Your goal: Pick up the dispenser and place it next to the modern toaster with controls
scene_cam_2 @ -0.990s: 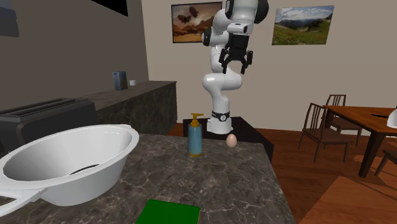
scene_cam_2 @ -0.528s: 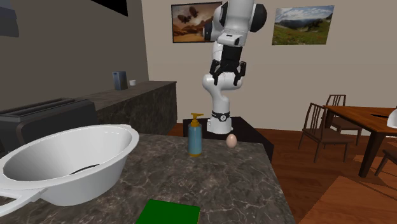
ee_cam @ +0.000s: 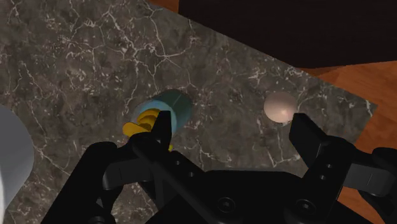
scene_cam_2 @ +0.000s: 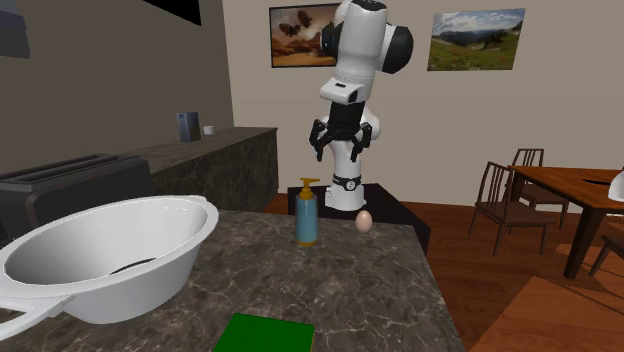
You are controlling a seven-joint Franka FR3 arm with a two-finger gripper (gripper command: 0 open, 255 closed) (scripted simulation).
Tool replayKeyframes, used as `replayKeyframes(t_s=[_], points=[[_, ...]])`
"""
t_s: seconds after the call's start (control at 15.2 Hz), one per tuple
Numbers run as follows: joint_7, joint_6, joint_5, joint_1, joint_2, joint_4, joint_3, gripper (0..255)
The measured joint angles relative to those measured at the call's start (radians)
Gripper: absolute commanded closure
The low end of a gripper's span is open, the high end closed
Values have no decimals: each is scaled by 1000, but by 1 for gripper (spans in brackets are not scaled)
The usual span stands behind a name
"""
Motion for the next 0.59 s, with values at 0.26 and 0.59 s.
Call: replayKeyframes(t_s=[0.26, 0.59], points=[[-23, 55, -17, -20, 159, 86, -30, 0], [-47, 113, -28, -44, 320, 170, -59, 0]])
